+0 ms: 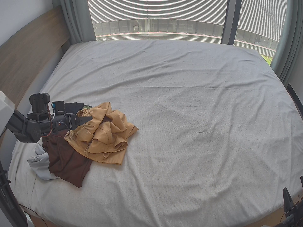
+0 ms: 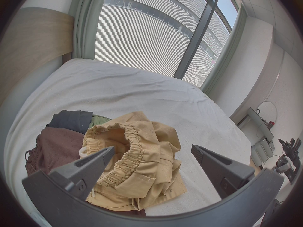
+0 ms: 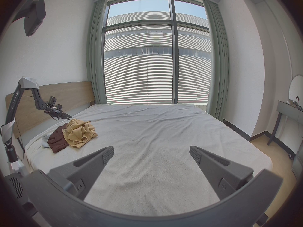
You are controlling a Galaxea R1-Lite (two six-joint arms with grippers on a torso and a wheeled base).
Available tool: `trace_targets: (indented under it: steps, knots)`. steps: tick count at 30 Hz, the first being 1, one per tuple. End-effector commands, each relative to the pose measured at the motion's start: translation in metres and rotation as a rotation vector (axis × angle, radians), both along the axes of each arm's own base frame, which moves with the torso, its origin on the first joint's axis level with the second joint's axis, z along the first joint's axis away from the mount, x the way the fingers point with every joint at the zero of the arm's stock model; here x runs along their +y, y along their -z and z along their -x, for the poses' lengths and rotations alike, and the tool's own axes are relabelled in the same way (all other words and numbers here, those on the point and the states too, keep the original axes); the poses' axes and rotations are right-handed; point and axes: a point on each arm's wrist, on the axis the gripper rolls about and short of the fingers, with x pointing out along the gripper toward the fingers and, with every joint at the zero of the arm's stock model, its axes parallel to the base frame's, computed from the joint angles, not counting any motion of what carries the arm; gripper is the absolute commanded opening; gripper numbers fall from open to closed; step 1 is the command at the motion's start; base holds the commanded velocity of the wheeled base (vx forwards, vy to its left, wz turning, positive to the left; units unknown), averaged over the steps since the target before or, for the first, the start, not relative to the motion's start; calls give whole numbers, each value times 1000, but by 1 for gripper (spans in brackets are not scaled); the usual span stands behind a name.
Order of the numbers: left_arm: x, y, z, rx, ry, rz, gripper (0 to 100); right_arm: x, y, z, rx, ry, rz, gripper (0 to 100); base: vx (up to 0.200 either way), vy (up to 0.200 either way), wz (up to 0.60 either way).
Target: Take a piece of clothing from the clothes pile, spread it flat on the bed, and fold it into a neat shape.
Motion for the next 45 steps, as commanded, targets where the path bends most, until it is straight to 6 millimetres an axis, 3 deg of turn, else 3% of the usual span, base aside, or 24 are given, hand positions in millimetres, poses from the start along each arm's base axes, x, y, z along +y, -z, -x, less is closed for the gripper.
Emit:
trace_targets:
  steps: [1, 10, 17, 27, 45]
  knots:
    - [3, 12, -5, 27, 14, 14, 100, 0, 4, 0, -2, 0, 0, 100, 0, 0, 0]
    - [2, 28, -12, 28, 94, 15, 100, 0, 4, 0, -2, 0, 2, 100, 0, 0, 0]
    - [2, 29, -15, 10, 132, 24, 100, 0, 4, 0, -2, 0, 2, 100, 0, 0, 0]
    - [5, 34, -35, -17, 138, 19, 100, 0, 4, 0, -2, 0, 2, 100, 0, 0, 0]
    - [13, 49, -33, -19, 169, -2, 100, 0, 4, 0, -2, 0, 2, 100, 0, 0, 0]
